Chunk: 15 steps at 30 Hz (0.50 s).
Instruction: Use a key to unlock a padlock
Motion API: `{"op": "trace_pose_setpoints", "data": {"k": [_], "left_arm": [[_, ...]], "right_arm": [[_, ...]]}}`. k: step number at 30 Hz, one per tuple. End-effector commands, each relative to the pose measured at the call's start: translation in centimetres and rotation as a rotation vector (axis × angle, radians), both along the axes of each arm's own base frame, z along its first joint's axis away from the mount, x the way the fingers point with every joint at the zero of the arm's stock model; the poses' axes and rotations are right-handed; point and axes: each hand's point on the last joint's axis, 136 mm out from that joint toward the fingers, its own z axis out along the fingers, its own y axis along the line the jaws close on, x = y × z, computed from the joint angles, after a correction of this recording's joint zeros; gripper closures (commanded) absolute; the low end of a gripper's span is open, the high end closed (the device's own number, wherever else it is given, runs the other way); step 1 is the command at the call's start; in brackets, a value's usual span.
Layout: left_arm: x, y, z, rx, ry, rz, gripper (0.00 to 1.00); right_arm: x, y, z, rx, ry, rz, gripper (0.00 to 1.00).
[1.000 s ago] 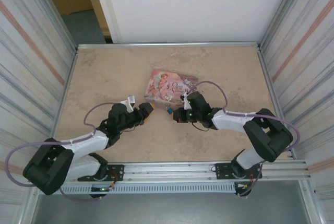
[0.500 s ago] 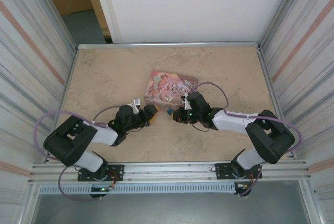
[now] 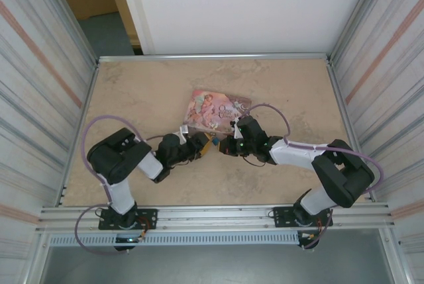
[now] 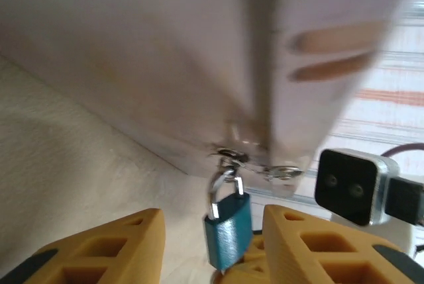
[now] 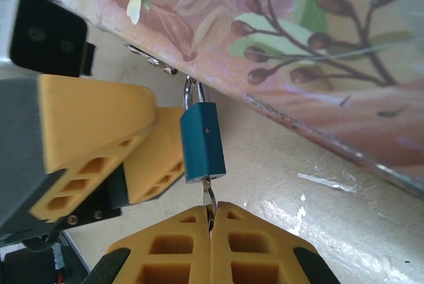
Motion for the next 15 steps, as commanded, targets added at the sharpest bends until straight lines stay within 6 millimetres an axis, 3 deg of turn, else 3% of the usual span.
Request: {"op": "trace_pose_setpoints", "data": {"k": [1, 9, 15], "left_arm": [[0.8, -1.4, 2.0, -0.101, -0.041, 0.015, 0.63], [0.7, -2.3, 1.5, -0.101, -0.03, 0.014, 0.64], [0.7, -2.5, 1.6, -0.108, -0.026, 0.011, 0.73]], "right_arm": [[1.0, 1.6, 3.6, 0.087, -0.065, 0.009, 1.0], [0.9, 1.6, 3.7, 0.1, -0.05, -0.002, 1.0], [1.0, 1.6, 4.0, 0.113, -0.042, -0.013, 1.0]]}}
